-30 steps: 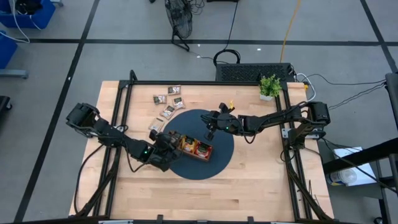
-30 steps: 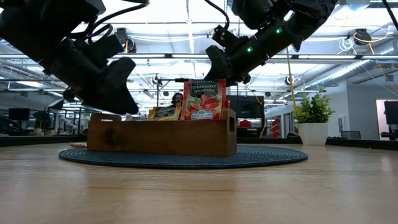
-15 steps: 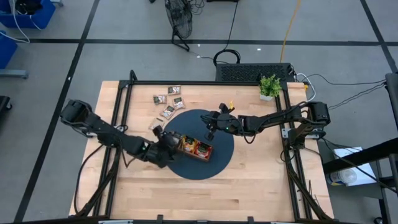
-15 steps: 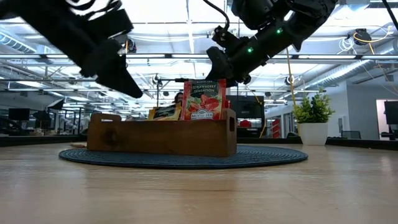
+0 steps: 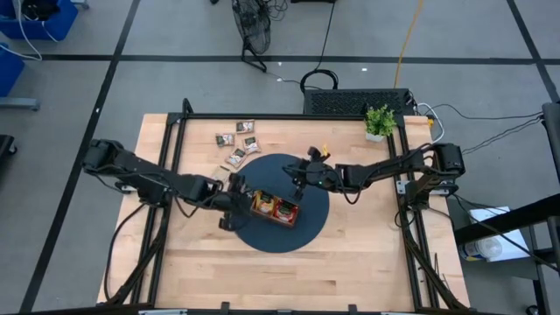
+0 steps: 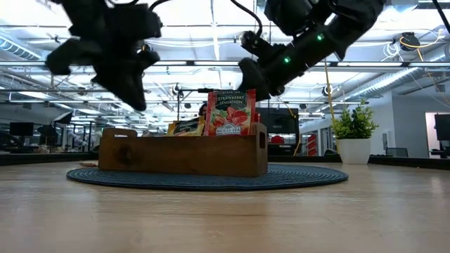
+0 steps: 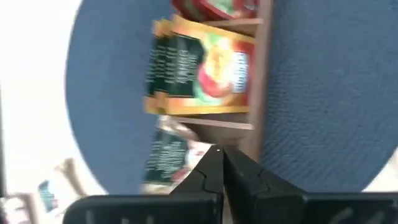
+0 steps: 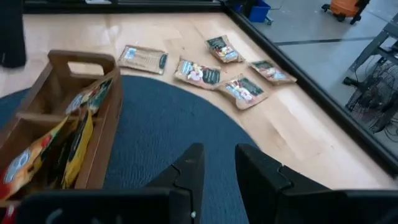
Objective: Pick & Place Tea
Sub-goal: Put the brown tea bag into the left section of the wooden organizer
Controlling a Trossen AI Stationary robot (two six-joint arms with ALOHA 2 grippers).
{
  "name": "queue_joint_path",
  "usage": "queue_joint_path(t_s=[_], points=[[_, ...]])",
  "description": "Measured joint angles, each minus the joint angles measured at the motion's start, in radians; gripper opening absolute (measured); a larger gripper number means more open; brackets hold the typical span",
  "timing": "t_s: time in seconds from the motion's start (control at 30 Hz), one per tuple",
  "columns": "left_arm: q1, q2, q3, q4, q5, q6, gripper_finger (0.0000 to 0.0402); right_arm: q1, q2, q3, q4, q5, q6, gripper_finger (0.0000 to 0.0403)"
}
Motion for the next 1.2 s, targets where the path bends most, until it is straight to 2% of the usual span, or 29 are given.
queue_joint_path(t_s=[0.07,0.27,0.5,0.7,1.0,1.2], points=[[0.032,0.006,0.023,-0.039,0.014,0.025,0.0006,0.0,0.0,-0.028,0.008,0.0,0.011,0.0077],[0.134,0.034,0.029,-0.06,0.223,0.05,0.0003,-0.007,0.0,-0.118,0.071,0.002,0.038,0.0077],[0.178,0.059,0.029,-0.062,0.278,0.072,0.0002,-0.006,0.0,-0.169,0.154,0.002,0.032,0.0077],[0.205,0.163,0.022,-0.06,0.321,0.075,0.0001,-0.006,0.0,-0.192,0.192,0.003,0.01,0.0077],[0.216,0.273,0.028,-0.056,0.316,0.076,0.0001,-0.006,0.0,-0.194,0.217,0.003,-0.009,0.0077],[0.204,0.251,0.022,-0.033,0.143,0.011,0.0002,-0.006,0.0,-0.193,0.221,0.003,0.011,0.0077]])
